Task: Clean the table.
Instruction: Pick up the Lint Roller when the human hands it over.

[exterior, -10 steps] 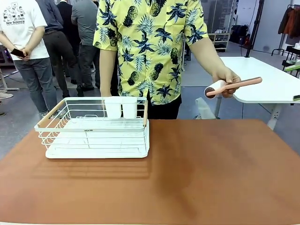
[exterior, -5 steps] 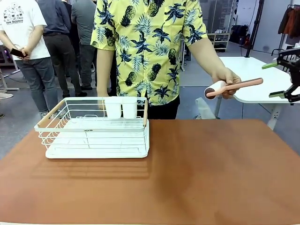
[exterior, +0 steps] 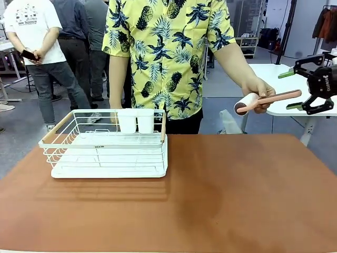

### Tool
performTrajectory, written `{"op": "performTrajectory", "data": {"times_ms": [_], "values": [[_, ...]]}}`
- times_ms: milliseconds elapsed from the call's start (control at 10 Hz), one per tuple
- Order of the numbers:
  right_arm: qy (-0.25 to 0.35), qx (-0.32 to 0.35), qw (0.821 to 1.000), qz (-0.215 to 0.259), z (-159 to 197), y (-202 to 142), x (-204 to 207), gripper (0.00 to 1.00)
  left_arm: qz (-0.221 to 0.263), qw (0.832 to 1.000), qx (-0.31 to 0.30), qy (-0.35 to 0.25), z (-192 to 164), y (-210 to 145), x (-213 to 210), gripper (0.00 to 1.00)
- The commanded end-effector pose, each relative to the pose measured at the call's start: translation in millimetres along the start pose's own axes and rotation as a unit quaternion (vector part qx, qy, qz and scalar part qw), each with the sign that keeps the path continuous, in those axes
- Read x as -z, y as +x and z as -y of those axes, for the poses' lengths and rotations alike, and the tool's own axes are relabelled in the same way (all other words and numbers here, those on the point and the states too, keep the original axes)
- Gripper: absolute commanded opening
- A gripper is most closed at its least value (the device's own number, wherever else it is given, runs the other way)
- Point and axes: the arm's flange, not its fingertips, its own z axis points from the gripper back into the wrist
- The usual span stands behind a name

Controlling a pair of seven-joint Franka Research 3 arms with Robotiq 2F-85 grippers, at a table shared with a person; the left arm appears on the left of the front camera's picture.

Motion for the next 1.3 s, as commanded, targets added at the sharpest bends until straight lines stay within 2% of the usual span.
{"op": "performTrajectory", "data": {"times_ms": [0, 200, 300, 400, 500, 600, 700, 800, 900, 1000, 1100, 1200], "values": [[0.004, -0.010, 1.000, 0.010, 0.7, 3.3, 11.7, 1.00, 0.002, 1.000, 0.001, -0.005, -0.9, -1.9, -2.2, 1.00], [0.002, -0.005, 1.000, 0.009, 5.0, 5.2, 13.9, 1.00, 0.002, 1.000, 0.001, -0.005, -0.9, -1.9, -2.2, 1.00], [0.006, -0.007, 1.000, 0.010, 6.3, 5.7, 14.2, 0.87, 0.002, 1.000, 0.001, -0.005, -0.9, -1.9, -2.2, 1.00], [0.009, -0.007, 1.000, 0.011, 6.1, 6.5, 12.9, 0.81, 0.002, 1.000, 0.001, -0.005, -0.9, -1.9, -2.2, 1.00], [0.010, -0.007, 1.000, 0.011, 6.5, 7.4, 11.9, 0.68, 0.002, 1.000, 0.001, -0.005, -0.9, -1.9, -2.2, 1.00], [0.009, -0.006, 1.000, 0.006, 7.4, 7.8, 11.7, 0.62, 0.002, 1.000, 0.001, -0.005, -0.9, -1.9, -2.2, 1.00], [0.009, -0.004, 1.000, 0.007, 8.9, 9.4, 11.6, 0.49, 0.002, 1.000, 0.001, -0.005, -0.9, -1.9, -2.2, 1.00], [0.010, -0.003, 1.000, 0.009, 9.8, 10.5, 11.5, 0.43, 0.002, 1.000, 0.001, -0.005, -0.9, -1.9, -2.2, 1.00], [0.010, -0.003, 1.000, 0.010, 10.6, 11.4, 11.0, 0.30, 0.002, 1.000, 0.001, -0.005, -0.9, -1.9, -2.2, 1.00], [0.009, -0.003, 1.000, 0.010, 11.1, 11.8, 10.9, 0.23, 0.002, 1.000, 0.001, -0.005, -0.9, -1.9, -2.2, 1.00], [0.010, -0.003, 1.000, 0.010, 11.3, 11.8, 10.1, 0.11, 0.002, 1.000, 0.001, -0.005, -0.9, -1.9, -2.2, 1.00], [0.011, -0.004, 1.000, 0.011, 11.6, 11.8, 8.6, 0.04, 0.002, 1.000, 0.001, -0.005, -0.9, -1.9, -2.2, 1.00]]}}
